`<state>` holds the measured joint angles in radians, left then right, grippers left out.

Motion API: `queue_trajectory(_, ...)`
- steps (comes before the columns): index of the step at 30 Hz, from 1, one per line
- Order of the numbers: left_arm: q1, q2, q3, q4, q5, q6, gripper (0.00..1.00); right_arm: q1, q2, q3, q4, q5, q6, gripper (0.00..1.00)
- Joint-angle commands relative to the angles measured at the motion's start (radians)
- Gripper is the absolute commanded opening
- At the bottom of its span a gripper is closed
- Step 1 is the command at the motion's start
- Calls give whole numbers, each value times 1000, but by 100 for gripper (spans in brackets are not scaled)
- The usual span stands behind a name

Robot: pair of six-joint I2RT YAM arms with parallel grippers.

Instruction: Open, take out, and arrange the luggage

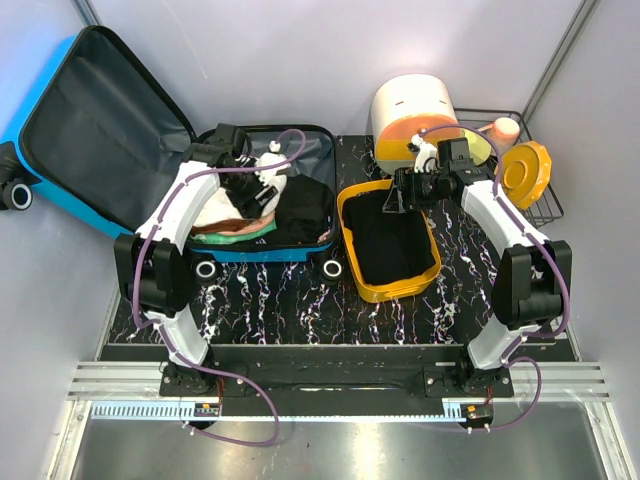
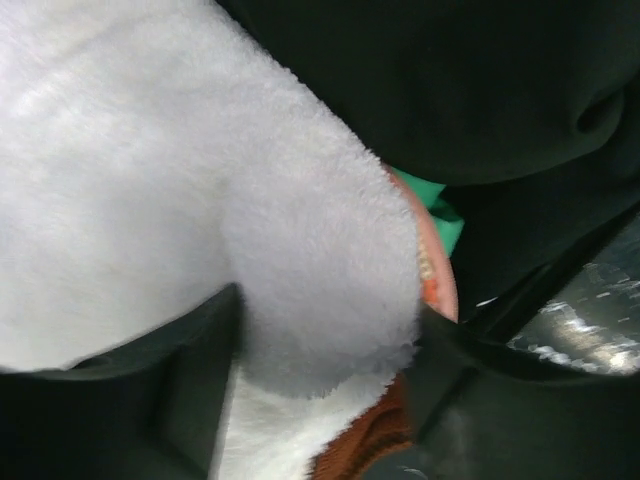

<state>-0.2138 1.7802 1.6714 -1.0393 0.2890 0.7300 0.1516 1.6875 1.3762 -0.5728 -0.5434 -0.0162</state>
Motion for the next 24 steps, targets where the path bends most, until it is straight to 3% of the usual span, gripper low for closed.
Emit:
queue_trajectory(1, 13, -1, 79, 2, 9, 78, 48, 3, -2, 49, 14, -18, 12, 80)
queue_trajectory(2, 20, 5, 99, -7, 30, 75, 40, 5, 0, 50, 16, -17, 10, 80)
queue_trajectory(3, 25, 13, 158, -24, 50, 60, 24, 5, 1, 57, 19, -16, 12, 81)
queue_trajectory(6, 45, 53, 320, -96, 134, -19, 0, 5, 5, 73, 25, -16, 10, 82)
queue_trajectory(11, 60, 100, 517, -153, 258, -180, 0, 5, 11, 90, 31, -27, 19, 84)
queue_trajectory(15, 59, 105, 613, -120, 337, -436, 0, 5, 9, 95, 31, -36, 36, 85)
queue_trajectory(20, 8, 52, 542, -15, 420, -658, 0, 5, -3, 89, 21, -43, 38, 85)
queue_trajectory(24, -103, -33, 343, 108, 395, -795, 0, 0, -5, 78, -13, -55, 39, 83)
